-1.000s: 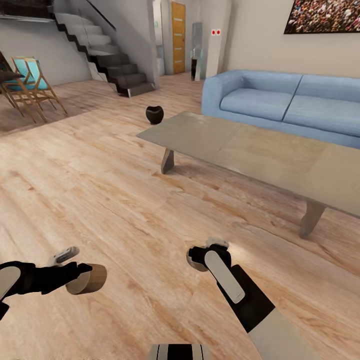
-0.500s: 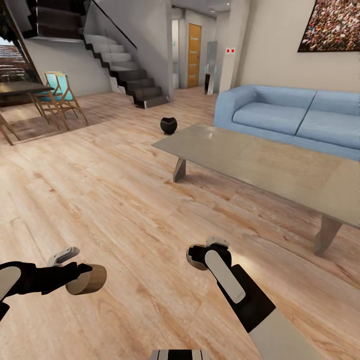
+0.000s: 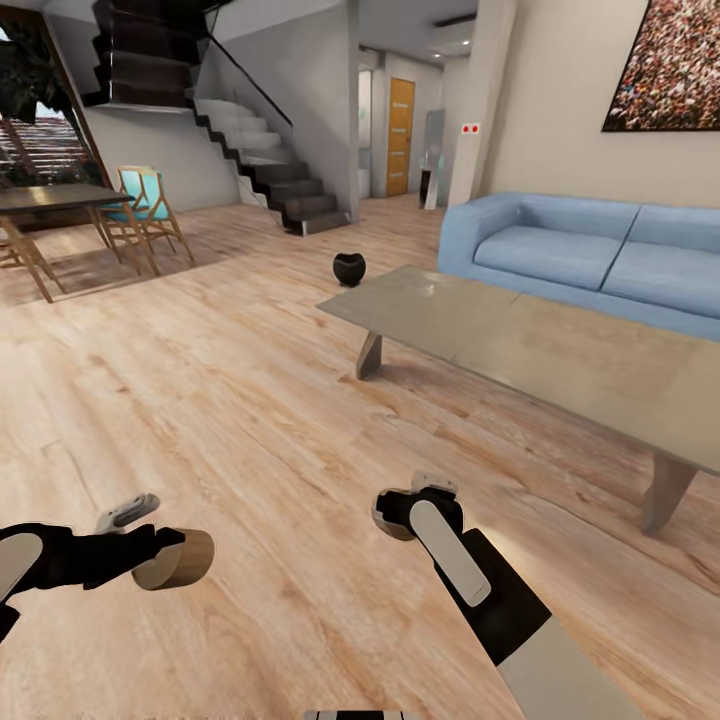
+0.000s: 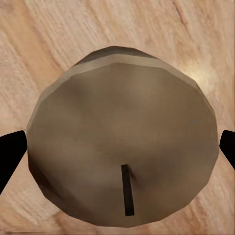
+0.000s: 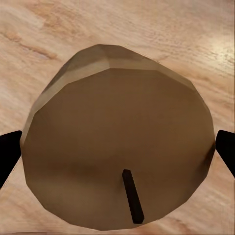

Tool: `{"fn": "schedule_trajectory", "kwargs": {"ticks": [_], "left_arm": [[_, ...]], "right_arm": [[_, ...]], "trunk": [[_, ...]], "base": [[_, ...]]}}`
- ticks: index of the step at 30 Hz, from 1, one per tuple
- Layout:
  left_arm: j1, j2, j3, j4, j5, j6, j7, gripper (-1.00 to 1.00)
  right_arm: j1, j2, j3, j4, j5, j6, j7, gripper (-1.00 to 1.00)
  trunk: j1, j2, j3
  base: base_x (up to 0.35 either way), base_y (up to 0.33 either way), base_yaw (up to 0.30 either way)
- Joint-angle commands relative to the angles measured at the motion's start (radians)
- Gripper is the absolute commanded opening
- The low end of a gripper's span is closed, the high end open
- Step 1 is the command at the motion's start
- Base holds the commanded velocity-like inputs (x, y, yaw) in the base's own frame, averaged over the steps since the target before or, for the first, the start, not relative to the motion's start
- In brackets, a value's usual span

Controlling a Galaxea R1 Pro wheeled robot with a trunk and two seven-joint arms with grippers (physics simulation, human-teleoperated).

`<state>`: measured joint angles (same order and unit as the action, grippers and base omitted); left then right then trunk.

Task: Place each of the two pumpkins and all three candles from the living room inside a cabinet in the living room (use any cabinet), then make sure every cabinet is closed, and position the cauldron so it is next to a table in the living room.

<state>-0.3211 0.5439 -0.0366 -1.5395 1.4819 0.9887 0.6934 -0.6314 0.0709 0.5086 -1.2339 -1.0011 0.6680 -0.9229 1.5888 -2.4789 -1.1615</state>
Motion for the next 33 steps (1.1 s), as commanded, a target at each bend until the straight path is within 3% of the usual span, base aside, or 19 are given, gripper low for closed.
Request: {"fn": "schedule_trajectory", "kwargs": {"ticks": [1, 14, 19, 29, 33], "left_arm": [[-0.001, 0.001, -0.002, -0.001, 0.009, 0.001, 0.011, -1.00], [-0.001, 0.001, 0.003, -0.001, 0.011, 0.001, -0.001, -1.00], [-0.001, 0.001, 0.002, -0.001, 0.011, 0.001, 0.008, -1.00], [-0.001, 0.001, 0.001, -0.001, 0.011, 0.001, 0.011, -1.00], [-0.001, 0.001, 0.001, -0.001, 0.011, 0.001, 0.004, -1.00]], "right_arm": [[-0.001, 0.000, 0.001, -0.001, -0.007, 0.004, -0.007, -1.00], [-0.001, 0.000, 0.001, -0.001, -0.006, 0.005, -0.002, -1.00], [-0.001, 0.000, 0.001, -0.002, -0.006, 0.005, -0.002, -1.00], [-0.001, 0.000, 0.001, -0.004, -0.007, 0.004, -0.002, -1.00], [-0.001, 0.000, 0.001, -0.003, -0.007, 0.005, -0.002, -1.00]], "trunk": [[-0.004, 0.007, 0.002], [-0.004, 0.007, 0.002], [-0.023, 0.042, 0.018], [-0.062, 0.112, 0.049], [-0.062, 0.112, 0.049]], "base": [[0.000, 0.000, 0.269], [0.000, 0.000, 0.284], [0.000, 0.000, 0.242], [0.000, 0.000, 0.061], [0.000, 0.000, 0.253]]}}
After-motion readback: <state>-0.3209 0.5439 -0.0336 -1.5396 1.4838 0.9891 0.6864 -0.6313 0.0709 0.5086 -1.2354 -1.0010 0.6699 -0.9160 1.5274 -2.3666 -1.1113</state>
